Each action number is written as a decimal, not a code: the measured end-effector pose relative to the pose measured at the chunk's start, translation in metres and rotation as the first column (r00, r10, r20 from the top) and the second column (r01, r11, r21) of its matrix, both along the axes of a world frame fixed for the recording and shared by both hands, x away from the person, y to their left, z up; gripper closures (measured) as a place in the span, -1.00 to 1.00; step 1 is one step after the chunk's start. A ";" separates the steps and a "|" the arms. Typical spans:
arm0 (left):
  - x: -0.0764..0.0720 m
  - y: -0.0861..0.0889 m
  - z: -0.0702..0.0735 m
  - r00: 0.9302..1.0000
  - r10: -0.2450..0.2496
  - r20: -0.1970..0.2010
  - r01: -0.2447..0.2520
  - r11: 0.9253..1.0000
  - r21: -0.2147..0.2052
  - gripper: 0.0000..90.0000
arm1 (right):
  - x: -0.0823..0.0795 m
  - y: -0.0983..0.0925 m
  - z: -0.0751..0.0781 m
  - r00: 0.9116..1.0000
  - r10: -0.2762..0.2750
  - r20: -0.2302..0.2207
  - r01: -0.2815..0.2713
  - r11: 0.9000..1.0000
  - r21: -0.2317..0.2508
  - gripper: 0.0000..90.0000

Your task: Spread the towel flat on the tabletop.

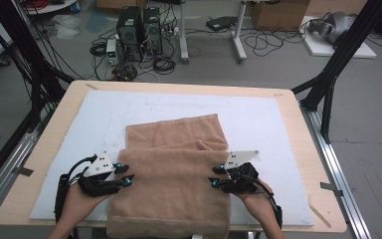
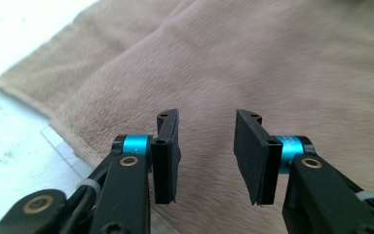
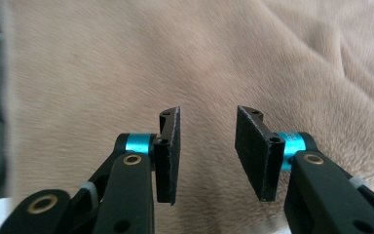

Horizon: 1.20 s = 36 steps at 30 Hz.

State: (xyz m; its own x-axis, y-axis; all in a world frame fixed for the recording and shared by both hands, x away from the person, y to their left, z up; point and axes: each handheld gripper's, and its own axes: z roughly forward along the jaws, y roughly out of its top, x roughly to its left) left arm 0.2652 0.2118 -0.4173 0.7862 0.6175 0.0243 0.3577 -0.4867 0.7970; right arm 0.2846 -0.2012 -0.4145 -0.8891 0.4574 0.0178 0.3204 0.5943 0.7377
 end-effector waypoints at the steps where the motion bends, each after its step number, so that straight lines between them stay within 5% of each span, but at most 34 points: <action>1: 0.003 -0.001 -0.003 1.000 0.001 -0.012 -0.001 1.000 0.009 0.36 | 0.003 0.000 -0.004 1.000 -0.006 -0.004 0.006 1.000 -0.005 0.37; 7: 0.012 -0.009 -0.015 0.998 -0.018 -0.058 0.023 0.996 0.090 0.48 | 0.009 0.005 -0.024 1.000 -0.016 -0.019 0.016 0.999 -0.034 0.54; 19: -0.001 -0.004 -0.011 0.999 -0.022 -0.031 0.024 0.999 0.047 0.91 | 0.003 0.001 -0.016 1.000 -0.006 -0.007 0.006 0.999 -0.032 0.91; 25: -0.022 0.002 0.006 0.999 -0.047 0.018 0.046 0.999 0.025 0.91 | -0.017 -0.003 -0.002 1.000 0.022 0.004 -0.022 1.000 -0.001 0.91; 36: -0.082 0.009 0.033 0.994 -0.104 0.036 0.104 0.994 0.020 0.91 | -0.074 -0.006 0.031 0.993 0.108 0.050 -0.110 0.994 0.029 0.91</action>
